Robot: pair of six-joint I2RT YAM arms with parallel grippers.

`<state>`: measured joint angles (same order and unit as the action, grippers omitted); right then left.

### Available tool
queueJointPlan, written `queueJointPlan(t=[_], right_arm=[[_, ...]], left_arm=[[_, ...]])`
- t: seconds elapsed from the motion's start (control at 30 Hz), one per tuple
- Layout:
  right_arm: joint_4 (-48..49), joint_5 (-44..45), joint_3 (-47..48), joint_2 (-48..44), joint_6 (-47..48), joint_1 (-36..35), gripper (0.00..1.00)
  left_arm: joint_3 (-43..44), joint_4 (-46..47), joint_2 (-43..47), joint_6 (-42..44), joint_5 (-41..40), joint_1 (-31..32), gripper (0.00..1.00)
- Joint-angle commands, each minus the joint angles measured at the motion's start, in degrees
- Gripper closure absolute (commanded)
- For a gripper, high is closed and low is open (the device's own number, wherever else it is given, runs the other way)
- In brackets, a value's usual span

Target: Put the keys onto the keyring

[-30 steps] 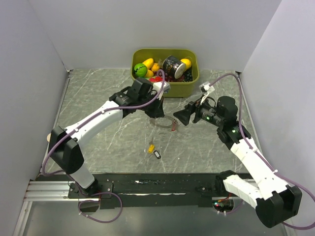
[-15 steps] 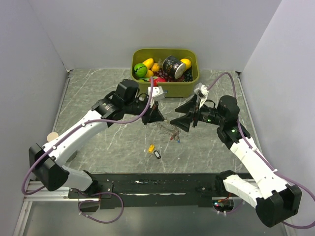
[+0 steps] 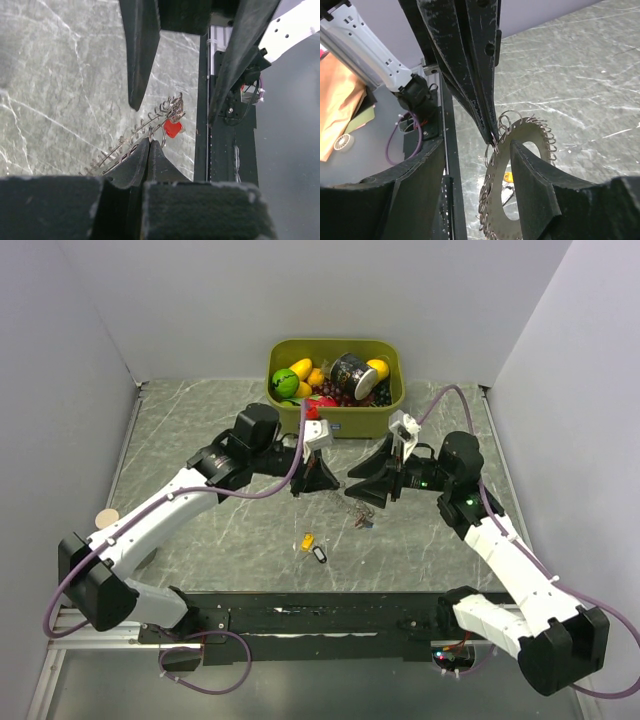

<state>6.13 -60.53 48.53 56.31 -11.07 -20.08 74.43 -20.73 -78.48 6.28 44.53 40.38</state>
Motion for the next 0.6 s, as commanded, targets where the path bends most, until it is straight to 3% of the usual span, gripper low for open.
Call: queueJointPlan(t=[0.0, 0.33, 0.57], right_arm=[[4.23, -2.22, 1.13, 0.81, -0.44, -0.58, 0.39], [10.56, -5.29, -1.42, 1.96, -3.60, -0.58, 0.41], [9.08, -8.02, -0.19, 3.01, -2.64, -0.58, 0.50]], left_arm=[[1.06, 5.26, 3.07, -0.22, 3.72, 0.31, 0.99], [-0.95, 7.11, 5.17, -0.13, 5.04, 0.75, 0.99], [-1.57, 8.08, 5.53, -0.13, 5.12, 1.28, 0.99]])
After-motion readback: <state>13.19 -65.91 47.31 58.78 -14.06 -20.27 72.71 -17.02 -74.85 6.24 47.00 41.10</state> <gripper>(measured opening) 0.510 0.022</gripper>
